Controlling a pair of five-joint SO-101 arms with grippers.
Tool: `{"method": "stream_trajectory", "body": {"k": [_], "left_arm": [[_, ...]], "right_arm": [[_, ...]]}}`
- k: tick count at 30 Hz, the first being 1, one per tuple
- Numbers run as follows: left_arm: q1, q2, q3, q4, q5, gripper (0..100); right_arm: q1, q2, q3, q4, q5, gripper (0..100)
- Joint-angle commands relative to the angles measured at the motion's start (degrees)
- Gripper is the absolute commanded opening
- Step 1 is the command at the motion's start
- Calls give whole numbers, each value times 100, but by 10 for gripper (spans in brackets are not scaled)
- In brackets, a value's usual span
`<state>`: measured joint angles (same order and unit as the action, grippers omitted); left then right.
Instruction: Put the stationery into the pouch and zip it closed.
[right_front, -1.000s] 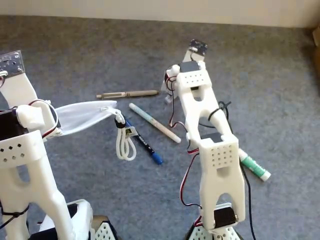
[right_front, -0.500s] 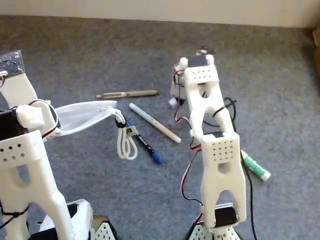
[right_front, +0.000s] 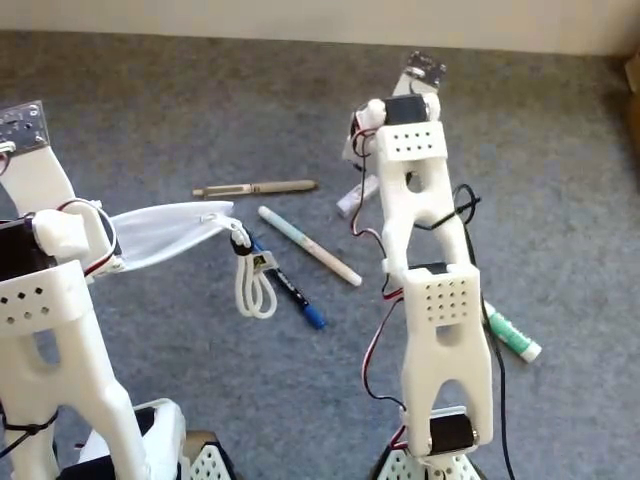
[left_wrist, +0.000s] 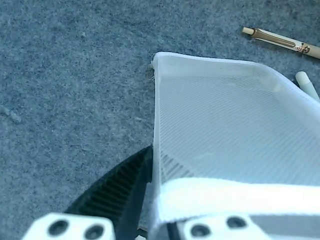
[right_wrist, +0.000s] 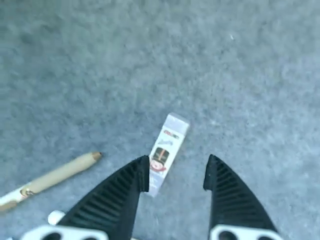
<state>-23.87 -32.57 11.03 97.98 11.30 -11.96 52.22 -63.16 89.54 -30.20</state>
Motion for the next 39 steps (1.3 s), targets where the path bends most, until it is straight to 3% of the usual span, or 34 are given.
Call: {"method": "stream_trajectory", "body": {"k": [1, 24, 32, 39], "left_arm": [[-75, -4, 13, -35, 18, 8], [-75, -4, 13, -35, 18, 8], [-75, 4, 13, -35, 18, 8], [-75, 4, 13, -35, 26, 8]], "right_arm": [[-101, 189, -330, -338, -62, 170], [-198, 760, -277, -523, -62, 166], [-66, 690, -347, 1068, -44, 166], [268, 154, -321, 1156, -26, 166]]}}
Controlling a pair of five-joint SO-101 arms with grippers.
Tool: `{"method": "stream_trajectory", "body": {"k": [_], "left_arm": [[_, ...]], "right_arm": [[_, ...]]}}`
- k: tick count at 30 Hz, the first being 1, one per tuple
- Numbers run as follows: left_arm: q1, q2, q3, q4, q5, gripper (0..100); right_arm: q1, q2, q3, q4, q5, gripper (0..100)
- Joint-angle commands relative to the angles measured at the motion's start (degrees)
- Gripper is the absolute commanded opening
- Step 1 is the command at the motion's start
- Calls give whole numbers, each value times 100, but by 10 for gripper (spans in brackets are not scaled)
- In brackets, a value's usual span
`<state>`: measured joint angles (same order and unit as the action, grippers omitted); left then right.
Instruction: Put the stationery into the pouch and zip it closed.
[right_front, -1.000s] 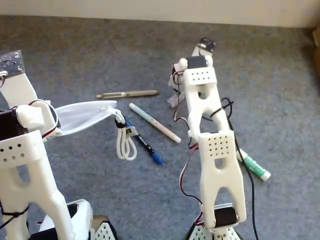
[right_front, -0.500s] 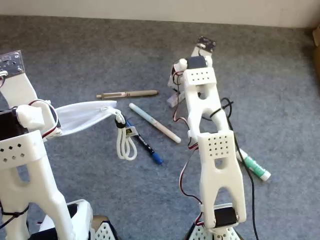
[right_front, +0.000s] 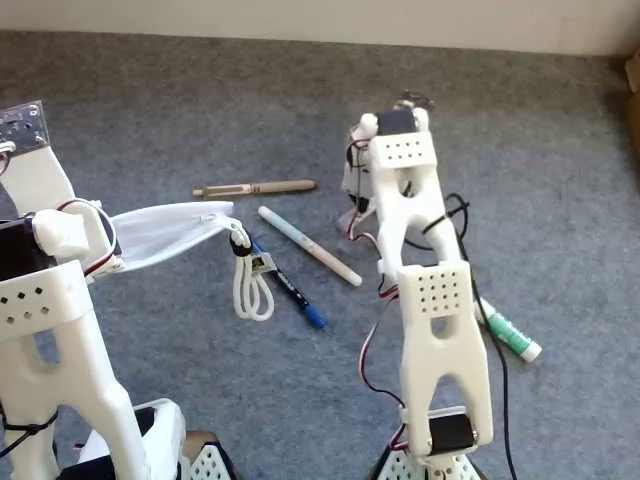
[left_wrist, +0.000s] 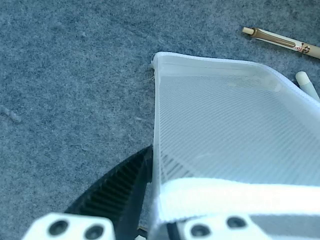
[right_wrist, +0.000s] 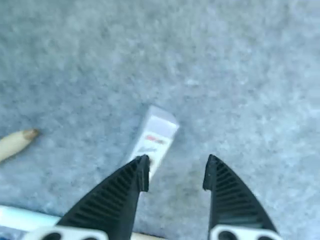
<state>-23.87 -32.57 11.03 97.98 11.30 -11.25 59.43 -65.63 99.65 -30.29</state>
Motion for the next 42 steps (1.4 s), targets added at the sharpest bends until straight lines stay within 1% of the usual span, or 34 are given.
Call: {"method": "stream_trajectory", "body": {"k": [1, 5, 10, 13, 17, 22, 25, 28, 34, 35, 40, 42], "left_arm": [[-75, 4, 13, -35, 26, 8], [-75, 4, 13, -35, 26, 8], [-75, 4, 13, -44, 26, 8], [-75, 4, 13, -44, 26, 8], [-75, 4, 13, -44, 18, 8], [-75, 13, 13, -44, 18, 8], [-75, 22, 13, -44, 18, 8], [-75, 22, 13, -44, 18, 8], [-75, 22, 13, -44, 18, 8], [-75, 22, 22, -44, 18, 8], [-75, -4, 251, -246, 18, 8], [-84, -4, 303, -316, 18, 8]], "right_arm": [[198, -690, -48, 145, -18, 166], [119, -1007, -57, 136, -53, 166], [-92, -1033, -84, 66, -62, 169], [-215, -1024, -40, -286, -79, 169], [-215, -804, 92, -822, -598, 169], [-242, -92, 171, -1244, -527, 169], [-233, 171, 31, -1182, -545, 169], [-215, 242, -127, -796, -545, 169], [-233, 259, -119, -426, -580, 163], [-233, 259, -119, -400, -580, 151], [-163, 242, -127, -567, -536, 12], [-101, 233, -127, -629, -536, 4]]}}
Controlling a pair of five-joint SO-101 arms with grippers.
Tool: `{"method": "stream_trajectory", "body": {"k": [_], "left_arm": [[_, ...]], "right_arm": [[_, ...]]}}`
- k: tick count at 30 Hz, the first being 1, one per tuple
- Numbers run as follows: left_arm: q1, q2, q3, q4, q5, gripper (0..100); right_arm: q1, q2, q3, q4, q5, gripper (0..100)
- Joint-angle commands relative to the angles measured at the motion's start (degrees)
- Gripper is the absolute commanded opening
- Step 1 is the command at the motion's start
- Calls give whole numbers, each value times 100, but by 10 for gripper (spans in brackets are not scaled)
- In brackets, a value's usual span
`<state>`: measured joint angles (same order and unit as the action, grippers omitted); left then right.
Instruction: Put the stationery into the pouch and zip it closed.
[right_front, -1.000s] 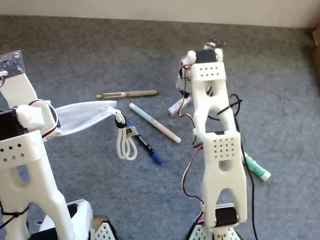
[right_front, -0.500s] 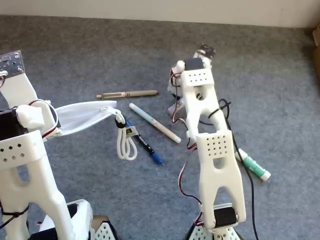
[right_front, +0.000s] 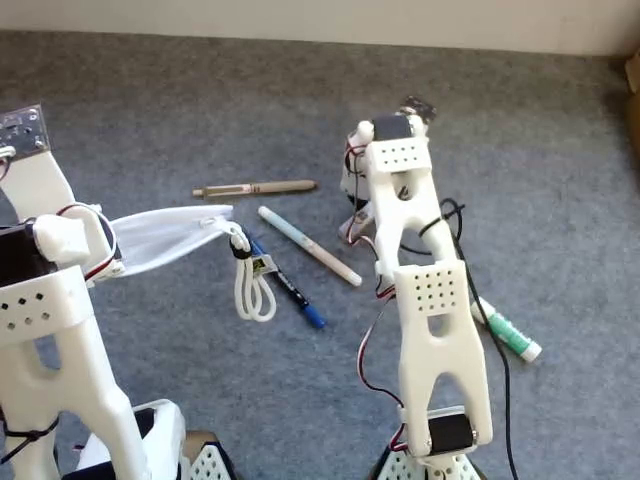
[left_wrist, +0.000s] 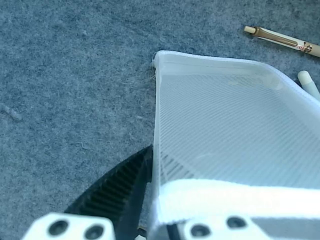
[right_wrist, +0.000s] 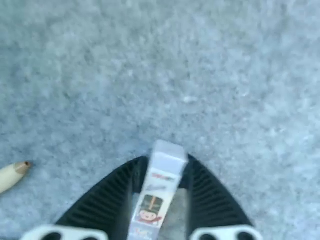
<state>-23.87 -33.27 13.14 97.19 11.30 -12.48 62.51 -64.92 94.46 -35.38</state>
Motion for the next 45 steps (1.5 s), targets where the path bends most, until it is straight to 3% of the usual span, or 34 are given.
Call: {"method": "stream_trajectory", "body": {"k": [1, 4, 10, 19, 24, 33, 37, 45], "left_arm": [[-84, 66, 101, -237, 18, 8], [-84, 66, 101, -237, 26, 8], [-66, 66, 92, -202, 35, 8], [-40, 66, -4, -202, 44, 8], [-22, 101, -470, 62, 53, 8], [796, 101, -716, 255, 202, 8], [822, 101, -787, 246, 598, 28], [822, 101, -1349, 352, 633, 21]], "right_arm": [[48, -84, -198, -127, -26, 5], [110, -110, -198, -92, -9, 5], [92, -110, -207, 22, 756, 5], [-40, -57, -971, 576, 809, 5], [-22, -101, -1226, 664, 1618, 5], [75, -523, -1191, 673, 1705, 5], [119, -1077, -769, 673, 1714, 5], [4, -2712, 708, 664, 1723, 5]]}}
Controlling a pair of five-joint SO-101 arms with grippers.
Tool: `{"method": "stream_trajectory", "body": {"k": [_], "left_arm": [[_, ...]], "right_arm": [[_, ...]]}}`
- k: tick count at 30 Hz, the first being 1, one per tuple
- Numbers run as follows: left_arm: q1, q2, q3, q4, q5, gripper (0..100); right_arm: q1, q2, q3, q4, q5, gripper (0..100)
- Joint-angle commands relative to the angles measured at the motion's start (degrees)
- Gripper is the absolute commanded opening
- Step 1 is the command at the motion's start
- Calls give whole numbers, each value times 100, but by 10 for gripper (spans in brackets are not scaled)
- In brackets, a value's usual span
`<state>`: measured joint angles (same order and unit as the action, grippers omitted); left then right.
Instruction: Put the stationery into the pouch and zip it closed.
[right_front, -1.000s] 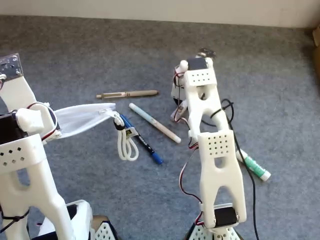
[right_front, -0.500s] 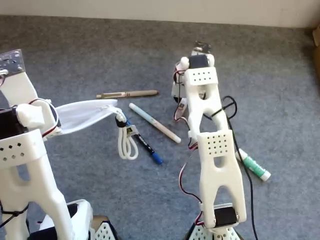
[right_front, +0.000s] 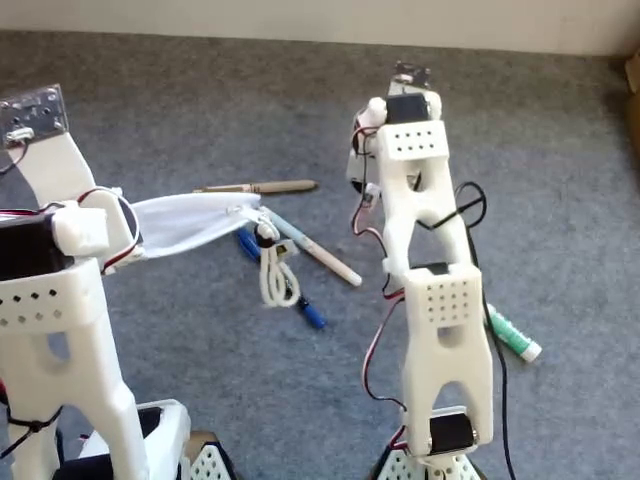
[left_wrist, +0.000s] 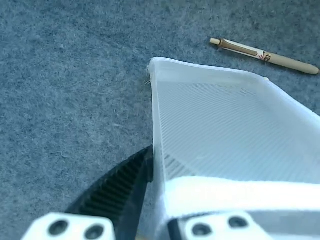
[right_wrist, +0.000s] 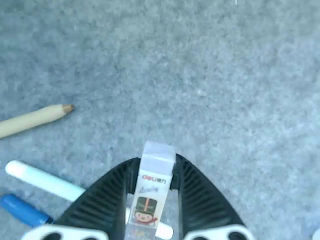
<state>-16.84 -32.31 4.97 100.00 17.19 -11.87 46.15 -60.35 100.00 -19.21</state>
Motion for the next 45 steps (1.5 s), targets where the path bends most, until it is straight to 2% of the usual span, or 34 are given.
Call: {"method": "stream_trajectory", "body": {"k": [1, 18, 27, 36, 39, 45], "left_arm": [[110, 4, -602, 70, 44, 17], [119, 13, -831, 70, -281, 6], [127, 22, -945, 88, -440, 6], [127, 22, -840, 97, -484, 6], [127, 22, -655, 97, -484, 6], [154, 13, -382, 97, -484, 6]], "right_arm": [[-101, -1305, 418, 110, 105, 5], [-629, -4646, 2369, 84, 114, 5], [-629, -5455, 2642, 84, 114, 5], [-1244, -6396, 2651, 84, 123, 5], [-1446, -6800, 2659, 101, 413, 5], [-1508, -7301, 3046, 92, 475, 5]]}}
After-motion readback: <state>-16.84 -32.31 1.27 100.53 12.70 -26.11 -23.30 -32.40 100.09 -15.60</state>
